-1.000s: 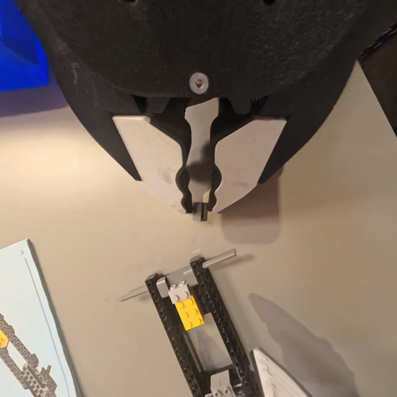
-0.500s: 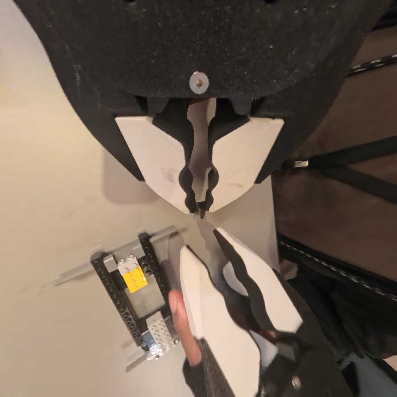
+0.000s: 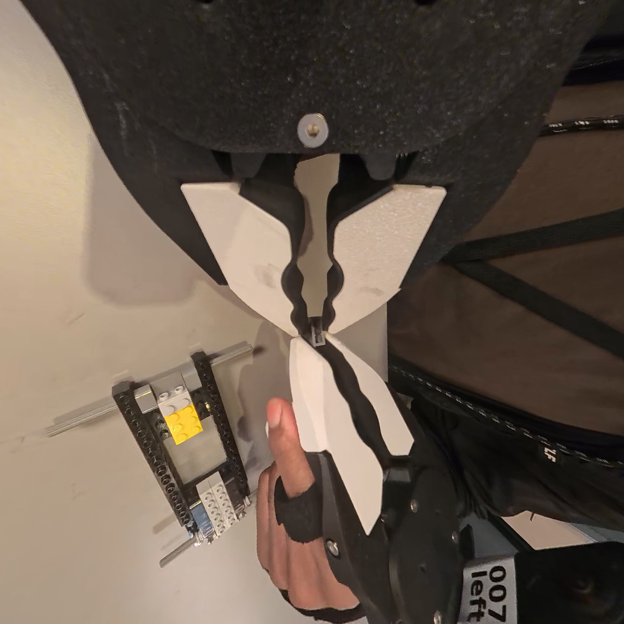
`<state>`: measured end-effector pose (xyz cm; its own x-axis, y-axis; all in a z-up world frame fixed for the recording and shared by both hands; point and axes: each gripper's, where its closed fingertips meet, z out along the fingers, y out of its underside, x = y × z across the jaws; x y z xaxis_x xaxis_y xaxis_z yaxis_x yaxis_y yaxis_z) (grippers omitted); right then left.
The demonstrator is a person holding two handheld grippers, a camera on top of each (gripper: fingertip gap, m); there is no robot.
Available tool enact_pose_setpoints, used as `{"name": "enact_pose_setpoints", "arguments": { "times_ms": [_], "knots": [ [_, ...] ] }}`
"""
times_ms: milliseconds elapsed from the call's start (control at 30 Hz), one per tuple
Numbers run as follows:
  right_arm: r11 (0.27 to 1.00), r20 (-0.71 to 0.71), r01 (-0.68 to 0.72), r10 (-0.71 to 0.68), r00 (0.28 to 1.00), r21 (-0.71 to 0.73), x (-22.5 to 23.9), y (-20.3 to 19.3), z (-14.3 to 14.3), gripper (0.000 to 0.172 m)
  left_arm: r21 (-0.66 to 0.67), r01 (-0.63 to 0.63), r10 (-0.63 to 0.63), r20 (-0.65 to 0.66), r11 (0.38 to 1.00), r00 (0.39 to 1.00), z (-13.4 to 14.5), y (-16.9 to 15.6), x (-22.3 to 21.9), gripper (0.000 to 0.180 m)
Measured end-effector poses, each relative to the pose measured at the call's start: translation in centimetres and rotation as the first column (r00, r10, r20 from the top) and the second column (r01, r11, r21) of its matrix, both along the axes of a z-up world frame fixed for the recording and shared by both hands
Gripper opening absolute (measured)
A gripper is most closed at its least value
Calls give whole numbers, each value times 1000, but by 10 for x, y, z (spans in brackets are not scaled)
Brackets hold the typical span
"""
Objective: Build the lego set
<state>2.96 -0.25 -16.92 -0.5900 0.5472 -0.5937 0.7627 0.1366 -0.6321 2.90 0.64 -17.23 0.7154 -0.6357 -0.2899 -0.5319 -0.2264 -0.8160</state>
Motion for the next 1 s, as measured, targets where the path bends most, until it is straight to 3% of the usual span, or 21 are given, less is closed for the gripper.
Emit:
{"name": "enact_pose_setpoints", "arguments": {
  "times_ms": [100,200,267,333,400,433,533,633,667,767,867,1000],
  "knots": [
    [1000,2,0,0,1000,-4,-1,1,0,10,-17,-3,3,24,1000,1000,0,0,0,8],
    [999,-32,40,-39,999,29,-7,9,0,28,-83,-23,35,148,996,988,3,1,-1,7],
    [995,-96,90,-85,992,39,-14,17,5,34,-127,-56,89,271,990,958,10,4,-4,7],
    [983,-213,175,-161,964,52,-24,29,13,36,-188,-118,189,426,975,885,19,11,-12,7],
    [958,-354,276,-230,906,83,-32,41,20,28,-261,-152,284,603,953,745,28,17,-21,7],
    [937,-430,331,-255,866,110,-36,47,22,28,-290,-148,314,696,946,645,34,19,-24,7],
    [881,-582,444,-277,764,163,-43,50,28,28,-347,-130,370,886,929,281,48,26,-40,7],
    [814,-693,561,-317,648,152,-49,49,40,25,-370,-184,370,928,911,-36,54,31,-63,7],
    [790,-716,598,-337,612,139,-52,49,44,24,-378,-206,366,926,903,-95,54,31,-67,7],
    [742,-771,663,-363,523,100,-56,46,54,24,-378,-259,333,921,889,-199,56,32,-69,7],
    [709,-802,692,-332,497,135,-60,41,51,24,-367,-262,287,910,893,-298,60,32,-65,7],
    [678,-838,715,-282,468,171,-62,39,51,26,-373,-262,264,891,890,-370,58,35,-59,7]
  ]
}}
